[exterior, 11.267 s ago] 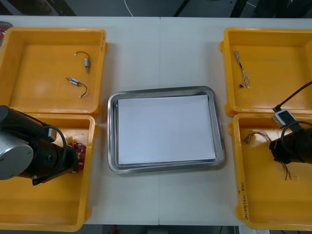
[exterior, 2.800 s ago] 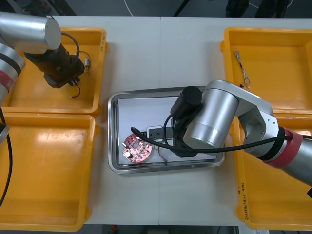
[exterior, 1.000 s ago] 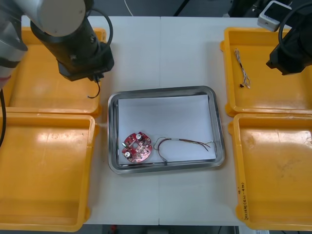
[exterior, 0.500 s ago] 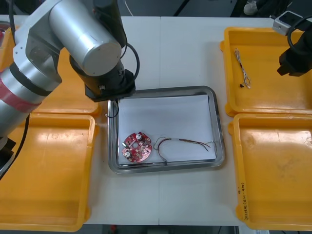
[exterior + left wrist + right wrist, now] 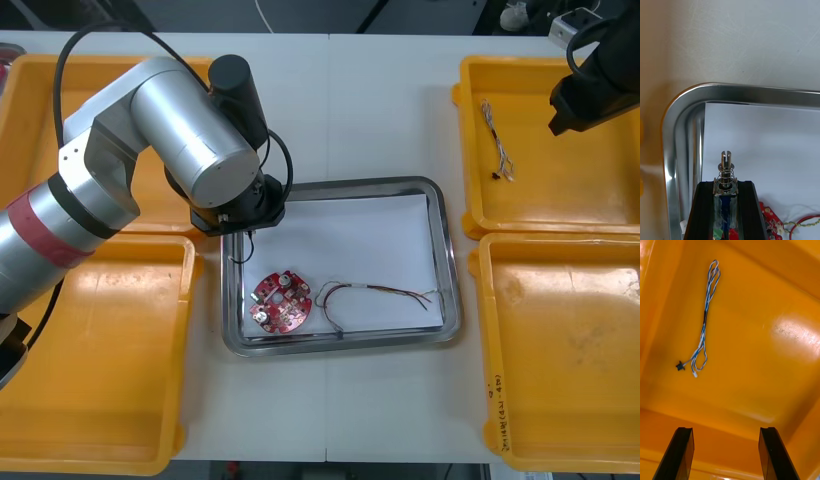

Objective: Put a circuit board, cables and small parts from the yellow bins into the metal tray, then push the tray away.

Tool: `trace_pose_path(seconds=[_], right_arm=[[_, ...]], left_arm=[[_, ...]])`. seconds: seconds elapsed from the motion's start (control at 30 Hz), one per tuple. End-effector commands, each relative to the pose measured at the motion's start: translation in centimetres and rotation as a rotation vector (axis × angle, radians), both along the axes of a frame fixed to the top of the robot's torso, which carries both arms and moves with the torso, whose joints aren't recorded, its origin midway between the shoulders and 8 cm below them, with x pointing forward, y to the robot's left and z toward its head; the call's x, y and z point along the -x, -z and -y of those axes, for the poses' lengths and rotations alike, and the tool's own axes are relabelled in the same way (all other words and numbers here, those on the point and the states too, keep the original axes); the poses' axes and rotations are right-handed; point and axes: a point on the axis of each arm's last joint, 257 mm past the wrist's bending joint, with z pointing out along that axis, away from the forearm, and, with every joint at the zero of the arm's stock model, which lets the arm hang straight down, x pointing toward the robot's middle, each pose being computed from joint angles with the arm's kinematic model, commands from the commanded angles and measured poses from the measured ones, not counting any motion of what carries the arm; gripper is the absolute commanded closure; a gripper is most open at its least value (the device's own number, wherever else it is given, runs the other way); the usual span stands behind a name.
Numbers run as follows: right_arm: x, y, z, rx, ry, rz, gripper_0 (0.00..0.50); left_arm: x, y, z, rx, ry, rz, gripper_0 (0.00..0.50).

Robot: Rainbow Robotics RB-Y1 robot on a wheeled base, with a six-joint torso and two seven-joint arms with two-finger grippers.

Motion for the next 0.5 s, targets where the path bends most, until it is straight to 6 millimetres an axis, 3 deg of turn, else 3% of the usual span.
trace_pose_path(seconds=[0.03, 0.5], right_arm=[[-2.6, -3.3, -1.8, -0.086, 0.048, 0.091, 0.0], [-6.5, -1.4, -3.5, -0.173, 0.086, 0.108, 0.0]], left_arm=[[-0.3, 1.7, 1.6, 0.028, -0.016, 0.005, 0.495], [-0.2, 3.7, 1.7, 0.015, -0.014, -0.008, 0.494]])
